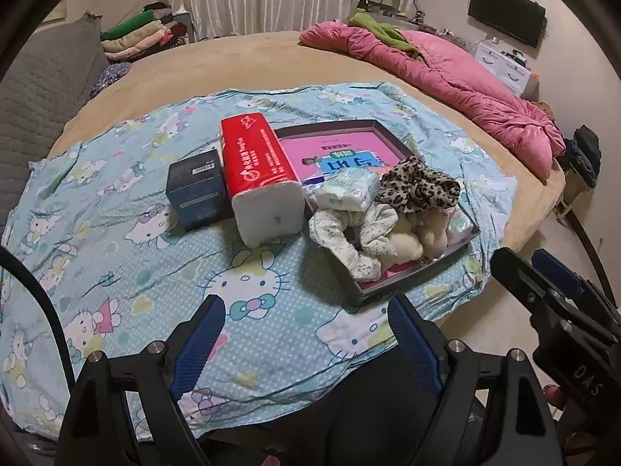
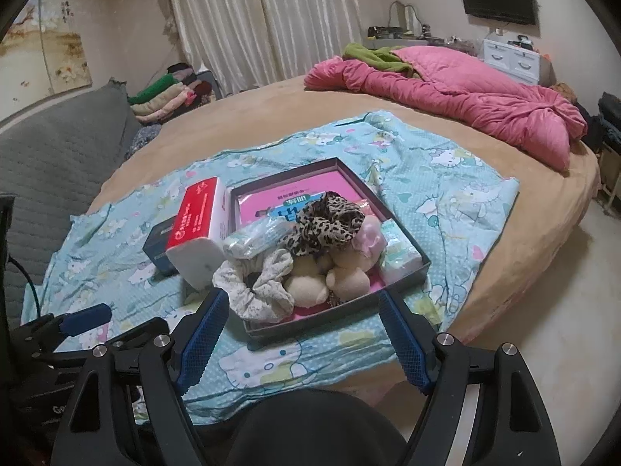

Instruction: Organize soft objects

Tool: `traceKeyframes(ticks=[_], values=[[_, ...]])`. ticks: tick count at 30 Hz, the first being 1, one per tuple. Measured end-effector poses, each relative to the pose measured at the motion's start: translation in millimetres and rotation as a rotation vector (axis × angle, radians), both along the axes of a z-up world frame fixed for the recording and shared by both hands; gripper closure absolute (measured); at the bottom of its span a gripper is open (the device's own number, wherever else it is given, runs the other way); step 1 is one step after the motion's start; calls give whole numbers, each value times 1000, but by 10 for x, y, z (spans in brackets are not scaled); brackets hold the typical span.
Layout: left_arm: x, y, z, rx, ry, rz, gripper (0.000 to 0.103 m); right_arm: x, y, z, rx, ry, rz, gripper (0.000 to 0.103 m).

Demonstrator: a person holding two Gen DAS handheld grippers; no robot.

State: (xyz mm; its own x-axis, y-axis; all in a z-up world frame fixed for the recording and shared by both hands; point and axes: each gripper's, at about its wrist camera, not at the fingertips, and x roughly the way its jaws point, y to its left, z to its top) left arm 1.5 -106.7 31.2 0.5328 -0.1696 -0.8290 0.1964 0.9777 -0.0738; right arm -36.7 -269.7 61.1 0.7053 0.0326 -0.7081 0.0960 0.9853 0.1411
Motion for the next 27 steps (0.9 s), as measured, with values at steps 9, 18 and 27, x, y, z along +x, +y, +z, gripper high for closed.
traceKeyframes(ticks=[9, 18, 27], values=[[-56, 50, -24, 15, 5, 23, 18, -54, 5, -49, 0, 12, 8, 22], [-64, 63, -28, 28, 9, 29, 18, -83, -36, -83, 22, 26, 1, 22], [-81, 43, -21, 36, 11, 27, 18, -95, 4, -77, 17, 26, 14, 22]])
